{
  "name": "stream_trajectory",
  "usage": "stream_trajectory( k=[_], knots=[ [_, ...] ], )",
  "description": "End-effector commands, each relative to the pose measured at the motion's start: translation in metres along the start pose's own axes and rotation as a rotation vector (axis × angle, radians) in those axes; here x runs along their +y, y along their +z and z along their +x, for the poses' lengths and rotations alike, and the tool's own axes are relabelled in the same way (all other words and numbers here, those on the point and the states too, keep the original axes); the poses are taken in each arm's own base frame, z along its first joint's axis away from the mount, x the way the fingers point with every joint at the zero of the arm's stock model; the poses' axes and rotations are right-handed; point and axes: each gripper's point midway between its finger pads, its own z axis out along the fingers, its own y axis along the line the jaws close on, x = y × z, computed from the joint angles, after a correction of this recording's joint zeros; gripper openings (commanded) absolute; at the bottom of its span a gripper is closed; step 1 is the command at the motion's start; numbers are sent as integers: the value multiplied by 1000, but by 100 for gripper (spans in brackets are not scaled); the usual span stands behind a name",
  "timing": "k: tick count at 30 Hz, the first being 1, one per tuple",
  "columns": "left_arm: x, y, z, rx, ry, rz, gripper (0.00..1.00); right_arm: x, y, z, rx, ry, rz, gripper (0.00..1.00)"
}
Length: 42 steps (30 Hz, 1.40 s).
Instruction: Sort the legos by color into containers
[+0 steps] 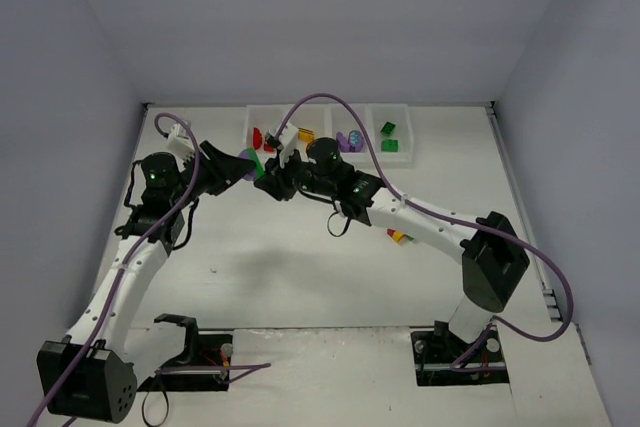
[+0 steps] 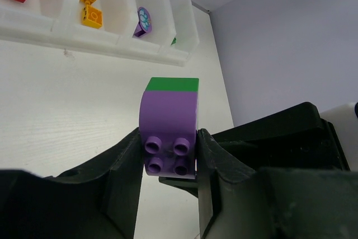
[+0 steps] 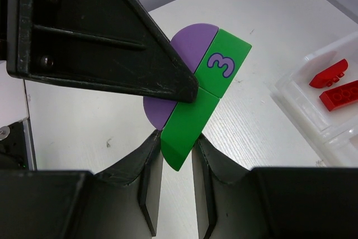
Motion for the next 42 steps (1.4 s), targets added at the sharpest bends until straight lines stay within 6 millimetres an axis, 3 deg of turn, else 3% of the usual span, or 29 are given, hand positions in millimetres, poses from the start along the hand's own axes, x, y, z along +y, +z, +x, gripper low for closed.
stream_trajectory(
  k=[1,3,7,12,18,27,30,31,34,36,37,39,42],
  knots=[
    [-16,1,-8,-26,52,70,8,7,-16,-59,-168,-70,-8,0],
    [-17,1,-7,-17,57,79,0,5,-17,-56,-162,-75,-1,0],
    [-21,-1,-4,-3,81,102,0,-6,-24,-45,-130,-114,39,0],
    [-27,-6,1,21,107,138,0,-35,-41,-37,-106,-123,118,0],
    [-25,-5,7,39,105,149,0,-57,-60,-34,-103,-112,174,0],
    [-25,-4,10,53,104,163,0,-65,-64,-35,-105,-96,201,0],
    [-25,-5,11,55,113,160,0,-94,-75,-32,-99,-72,293,0],
    [-24,-6,11,57,113,156,0,-118,-84,-29,-90,-65,382,0],
    [-23,-7,14,67,126,161,0,-165,-101,-19,-43,-40,536,0],
    [-23,-9,18,82,147,169,0,-225,-129,-2,-3,25,693,0],
    [-24,-9,19,86,147,173,0,-225,-130,-2,-3,25,694,0],
    [-23,-11,22,98,174,180,0,-265,-150,6,5,68,782,0],
    [-24,-15,26,112,218,191,0,-306,-162,20,47,93,852,1]
  ],
)
